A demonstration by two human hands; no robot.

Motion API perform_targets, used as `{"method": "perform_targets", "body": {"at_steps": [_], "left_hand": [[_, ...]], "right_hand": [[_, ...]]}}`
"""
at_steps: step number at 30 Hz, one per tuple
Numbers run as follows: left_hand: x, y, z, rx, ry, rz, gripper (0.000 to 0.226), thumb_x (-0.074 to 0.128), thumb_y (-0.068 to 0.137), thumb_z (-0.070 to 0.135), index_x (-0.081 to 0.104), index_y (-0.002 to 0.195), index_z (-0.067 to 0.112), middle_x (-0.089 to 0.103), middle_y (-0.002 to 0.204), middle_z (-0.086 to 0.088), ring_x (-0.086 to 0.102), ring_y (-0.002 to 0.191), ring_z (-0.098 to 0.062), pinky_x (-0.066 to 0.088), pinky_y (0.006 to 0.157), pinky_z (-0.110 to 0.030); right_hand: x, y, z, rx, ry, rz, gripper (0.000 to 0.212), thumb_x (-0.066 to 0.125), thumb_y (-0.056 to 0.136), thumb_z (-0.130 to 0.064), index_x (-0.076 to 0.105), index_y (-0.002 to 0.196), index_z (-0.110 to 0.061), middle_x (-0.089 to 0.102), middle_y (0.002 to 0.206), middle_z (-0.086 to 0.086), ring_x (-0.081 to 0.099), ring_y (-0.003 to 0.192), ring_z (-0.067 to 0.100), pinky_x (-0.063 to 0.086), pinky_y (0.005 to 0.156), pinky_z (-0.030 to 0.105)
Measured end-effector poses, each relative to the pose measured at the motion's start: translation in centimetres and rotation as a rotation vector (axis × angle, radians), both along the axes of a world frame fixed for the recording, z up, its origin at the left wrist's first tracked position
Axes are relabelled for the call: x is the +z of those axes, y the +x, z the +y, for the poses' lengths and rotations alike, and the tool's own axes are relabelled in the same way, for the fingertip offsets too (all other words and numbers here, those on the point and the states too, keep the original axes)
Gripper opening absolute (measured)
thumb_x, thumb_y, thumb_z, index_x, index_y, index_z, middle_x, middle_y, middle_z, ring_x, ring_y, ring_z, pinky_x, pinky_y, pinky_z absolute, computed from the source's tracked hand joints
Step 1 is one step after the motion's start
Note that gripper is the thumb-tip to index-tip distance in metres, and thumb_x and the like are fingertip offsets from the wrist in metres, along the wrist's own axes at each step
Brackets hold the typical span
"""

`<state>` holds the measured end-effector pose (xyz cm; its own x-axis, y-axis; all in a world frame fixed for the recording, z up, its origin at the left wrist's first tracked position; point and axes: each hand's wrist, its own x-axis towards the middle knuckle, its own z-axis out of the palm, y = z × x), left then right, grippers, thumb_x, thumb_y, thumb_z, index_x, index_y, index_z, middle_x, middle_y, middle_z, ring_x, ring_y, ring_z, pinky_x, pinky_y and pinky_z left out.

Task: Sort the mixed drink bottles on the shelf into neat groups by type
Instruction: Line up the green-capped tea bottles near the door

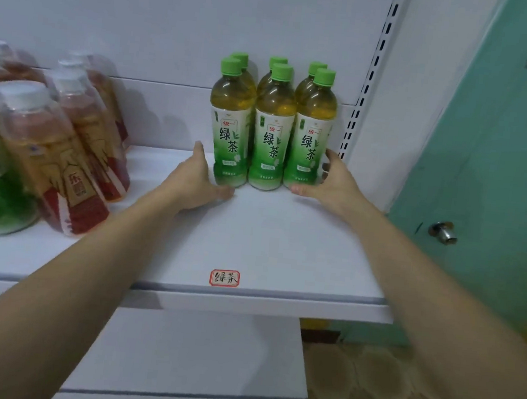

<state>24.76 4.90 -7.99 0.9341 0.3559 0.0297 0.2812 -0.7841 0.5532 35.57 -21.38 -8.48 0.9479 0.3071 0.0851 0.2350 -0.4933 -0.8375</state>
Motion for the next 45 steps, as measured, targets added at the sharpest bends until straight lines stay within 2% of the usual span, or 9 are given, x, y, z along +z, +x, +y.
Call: {"method": "perform_targets", "body": {"at_steps": [4, 7, 16, 24, 28, 31, 34, 40, 45], "left_hand": [[-0.1, -6.4, -0.8, -0.099, 0.226, 0.055, 0.086, 0.065, 0.093, 0.047, 0.026, 0.158, 0.007, 0.039, 0.159, -0.014, 0.041, 0.143, -0.03, 0.03, 0.114, -0.031], [0.1, -11.6, -1.6, -0.209, 0.288, 0.031, 0.053, 0.057, 0.099, 0.039, 0.053, 0.143, 0.01, 0.05, 0.151, -0.011, 0.046, 0.137, -0.025, 0.03, 0.111, -0.026], [3.5, -24.0, 3.5, -0.225, 0.375, 0.078, 0.039, 0.061, 0.097, 0.046, 0.063, 0.131, 0.029, 0.066, 0.125, 0.012, 0.059, 0.107, -0.007, 0.05, 0.094, -0.028], [3.1, -28.2, 13.4, 0.205, 0.168, -0.076, 0.04, 0.065, 0.094, 0.041, 0.064, 0.128, 0.019, 0.067, 0.122, 0.006, 0.066, 0.097, -0.011, 0.057, 0.084, -0.031], [1.6, -26.1, 15.4, 0.364, -0.009, -0.186, 0.053, 0.065, 0.089, 0.047, 0.053, 0.131, 0.017, 0.067, 0.113, 0.003, 0.065, 0.1, -0.018, 0.05, 0.076, -0.03], [0.5, -24.6, 15.9, 0.349, 0.01, -0.232, 0.064, 0.068, 0.082, 0.056, 0.048, 0.131, 0.019, 0.069, 0.119, -0.003, 0.066, 0.106, -0.028, 0.057, 0.087, -0.042], [0.1, -24.1, 16.0, 0.311, -0.066, -0.3, 0.079, 0.077, 0.077, 0.054, 0.039, 0.139, 0.024, 0.066, 0.127, 0.001, 0.065, 0.113, -0.026, 0.056, 0.092, -0.048], [-0.4, -25.6, 15.3, 0.24, -0.311, -0.597, 0.064, 0.079, 0.064, 0.064, 0.057, 0.118, 0.037, 0.066, 0.112, 0.02, 0.063, 0.098, -0.003, 0.059, 0.083, -0.038], [0.5, -26.0, 11.2, -0.116, -0.478, -0.904, 0.048, 0.061, 0.094, 0.054, 0.053, 0.133, 0.027, 0.066, 0.121, 0.011, 0.065, 0.113, -0.015, 0.054, 0.086, -0.025]], "right_hand": [[-0.2, -4.7, -1.1, -0.129, -0.143, -0.091, 0.079, 0.09, 0.073, -0.03, 0.053, 0.143, -0.019, 0.058, 0.142, 0.006, 0.055, 0.128, 0.023, 0.039, 0.093, 0.023], [0.1, -8.9, 0.0, 0.023, -0.145, -0.202, 0.047, 0.085, 0.079, -0.029, 0.068, 0.122, -0.023, 0.063, 0.124, -0.003, 0.056, 0.11, 0.013, 0.035, 0.086, 0.021], [7.4, -20.9, 12.2, 0.517, -0.094, -0.406, 0.018, 0.076, 0.086, -0.035, 0.067, 0.102, -0.035, 0.068, 0.096, -0.015, 0.067, 0.082, 0.003, 0.051, 0.071, 0.021], [14.5, -26.5, 24.2, 0.547, 0.039, -0.634, 0.02, 0.065, 0.092, -0.025, 0.067, 0.112, -0.029, 0.068, 0.107, -0.01, 0.061, 0.083, 0.002, 0.043, 0.073, 0.019], [17.0, -26.8, 30.6, 0.465, -0.174, -0.696, 0.042, 0.06, 0.097, -0.036, 0.054, 0.137, -0.028, 0.054, 0.136, 0.007, 0.054, 0.122, 0.025, 0.038, 0.095, 0.031], [16.9, -27.4, 34.0, 0.478, -0.394, -0.663, 0.036, 0.058, 0.099, -0.028, 0.06, 0.134, -0.023, 0.056, 0.137, 0.007, 0.056, 0.123, 0.028, 0.047, 0.103, 0.038], [16.5, -28.0, 34.3, 0.447, -0.368, -0.68, 0.026, 0.057, 0.095, -0.009, 0.066, 0.113, -0.024, 0.059, 0.116, 0.0, 0.057, 0.109, 0.022, 0.048, 0.089, 0.035], [17.8, -30.2, 30.0, 0.369, -0.245, -0.875, 0.018, 0.055, 0.102, -0.03, 0.057, 0.12, -0.028, 0.05, 0.103, -0.004, 0.049, 0.093, 0.017, 0.034, 0.072, 0.017], [21.7, -29.4, 25.1, 0.219, -0.215, -0.941, 0.03, 0.049, 0.103, -0.045, 0.058, 0.12, -0.021, 0.044, 0.083, -0.019, 0.044, 0.071, -0.005, 0.033, 0.059, 0.002]]}}
